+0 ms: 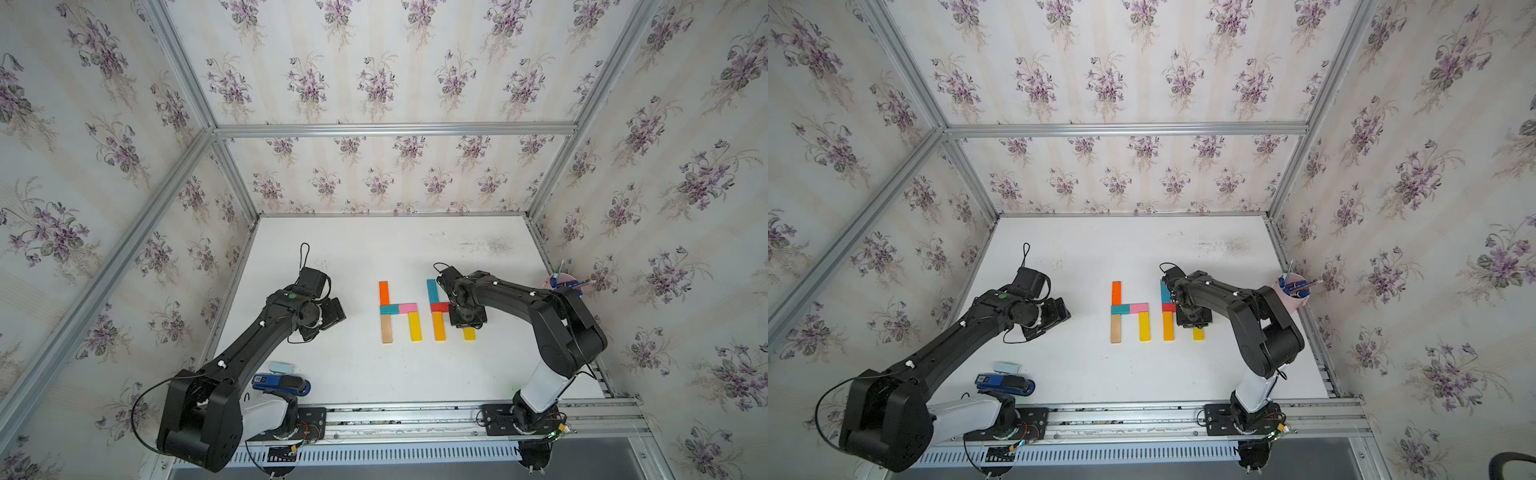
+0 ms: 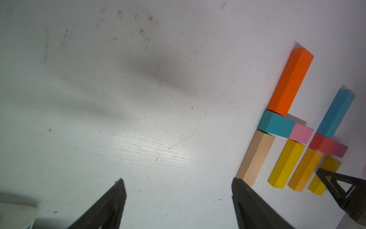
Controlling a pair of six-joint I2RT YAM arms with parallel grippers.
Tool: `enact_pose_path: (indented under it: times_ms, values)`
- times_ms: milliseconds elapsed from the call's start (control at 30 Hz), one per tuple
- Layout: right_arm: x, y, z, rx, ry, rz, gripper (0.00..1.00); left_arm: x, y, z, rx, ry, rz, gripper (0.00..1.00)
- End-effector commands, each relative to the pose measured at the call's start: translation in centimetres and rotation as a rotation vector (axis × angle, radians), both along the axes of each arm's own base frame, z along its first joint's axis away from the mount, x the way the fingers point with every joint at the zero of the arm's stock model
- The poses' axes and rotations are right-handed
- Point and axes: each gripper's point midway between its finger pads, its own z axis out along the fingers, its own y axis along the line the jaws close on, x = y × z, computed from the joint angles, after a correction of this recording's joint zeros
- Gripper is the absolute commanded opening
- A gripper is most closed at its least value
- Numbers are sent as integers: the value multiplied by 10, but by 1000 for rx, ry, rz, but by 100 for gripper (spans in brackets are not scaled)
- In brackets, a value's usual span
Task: Assemble the letter h with building blocks
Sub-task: Assemble the building block at the center of the board.
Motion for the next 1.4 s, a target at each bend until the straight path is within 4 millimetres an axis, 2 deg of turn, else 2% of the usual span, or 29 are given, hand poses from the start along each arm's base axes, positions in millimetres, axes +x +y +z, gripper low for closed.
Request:
enact_pose_path:
  times_ms: [0, 333, 500, 567, 767, 967, 1367]
  values:
    - [2, 0, -7, -4, -1, 1, 32, -1, 1, -1, 8, 5, -9, 86]
    - [0, 0, -11, 0, 7, -1, 33, -2, 1, -1, 10, 7, -12, 86]
    - [-1, 2, -13, 13, 10, -1, 48, -2, 2, -2, 13, 8, -13, 86]
    - [-1, 3, -13, 18, 6, -1, 50, -2, 2, -1, 12, 7, -12, 86]
    - [-1, 6, -15, 35, 9, 0, 49, -3, 2, -2, 14, 8, -13, 86]
    - [-3, 10, -20, 60, 19, 4, 42, -4, 3, -2, 15, 8, -11, 86]
    - [-3, 12, -22, 76, 16, 9, 40, -4, 3, -1, 16, 8, -9, 86]
